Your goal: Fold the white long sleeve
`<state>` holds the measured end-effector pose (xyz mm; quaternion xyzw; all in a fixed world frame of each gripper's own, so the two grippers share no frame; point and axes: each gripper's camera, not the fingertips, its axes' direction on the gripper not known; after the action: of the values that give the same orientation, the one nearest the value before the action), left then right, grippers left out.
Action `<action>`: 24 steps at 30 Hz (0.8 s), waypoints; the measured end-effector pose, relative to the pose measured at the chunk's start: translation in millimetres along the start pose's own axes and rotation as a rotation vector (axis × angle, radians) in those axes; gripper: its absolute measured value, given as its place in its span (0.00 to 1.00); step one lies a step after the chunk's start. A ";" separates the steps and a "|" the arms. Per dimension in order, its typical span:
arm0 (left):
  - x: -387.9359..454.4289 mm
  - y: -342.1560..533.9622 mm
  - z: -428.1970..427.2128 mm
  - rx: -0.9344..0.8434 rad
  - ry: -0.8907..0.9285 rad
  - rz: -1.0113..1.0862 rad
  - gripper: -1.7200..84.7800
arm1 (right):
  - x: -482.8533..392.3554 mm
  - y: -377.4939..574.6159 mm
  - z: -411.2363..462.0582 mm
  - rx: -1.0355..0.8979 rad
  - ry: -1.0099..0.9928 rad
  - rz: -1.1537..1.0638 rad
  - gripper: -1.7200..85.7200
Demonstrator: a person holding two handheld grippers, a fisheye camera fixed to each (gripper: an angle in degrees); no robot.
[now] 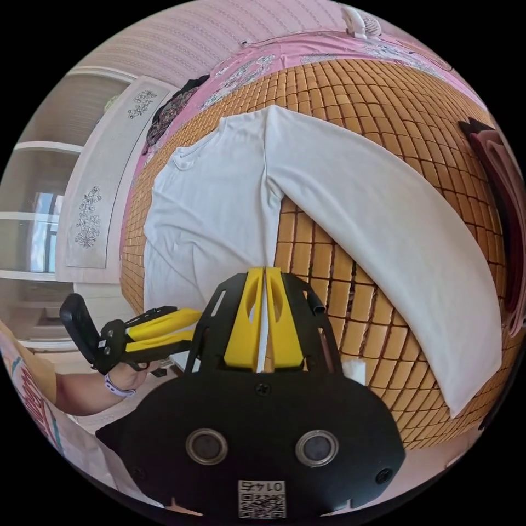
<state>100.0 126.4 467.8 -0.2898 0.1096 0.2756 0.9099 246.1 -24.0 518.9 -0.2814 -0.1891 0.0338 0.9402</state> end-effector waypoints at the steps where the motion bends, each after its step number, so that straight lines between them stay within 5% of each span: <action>1: 0.9 -1.2 0.4 -0.001 -0.006 0.001 0.11 | -0.2 -2.0 -0.5 -0.004 0.020 -0.008 0.03; 8: 10.5 -14.0 10.6 -0.027 -0.097 0.008 0.11 | -31.5 -6.9 2.6 -0.035 0.100 -0.213 0.08; 11: 12.7 -11.3 1.1 -0.006 -0.098 0.008 0.11 | -39.2 -13.3 15.0 -0.115 0.193 -0.258 0.03; 24: 13.4 -10.5 -1.9 0.000 -0.196 0.109 0.11 | -29.7 -51.3 8.8 -0.069 0.157 -0.227 0.02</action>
<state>116.9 124.0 466.3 -0.2550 0.0356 0.3519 0.8999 213.2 -67.5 543.4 -0.2922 -0.1466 -0.1012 0.9396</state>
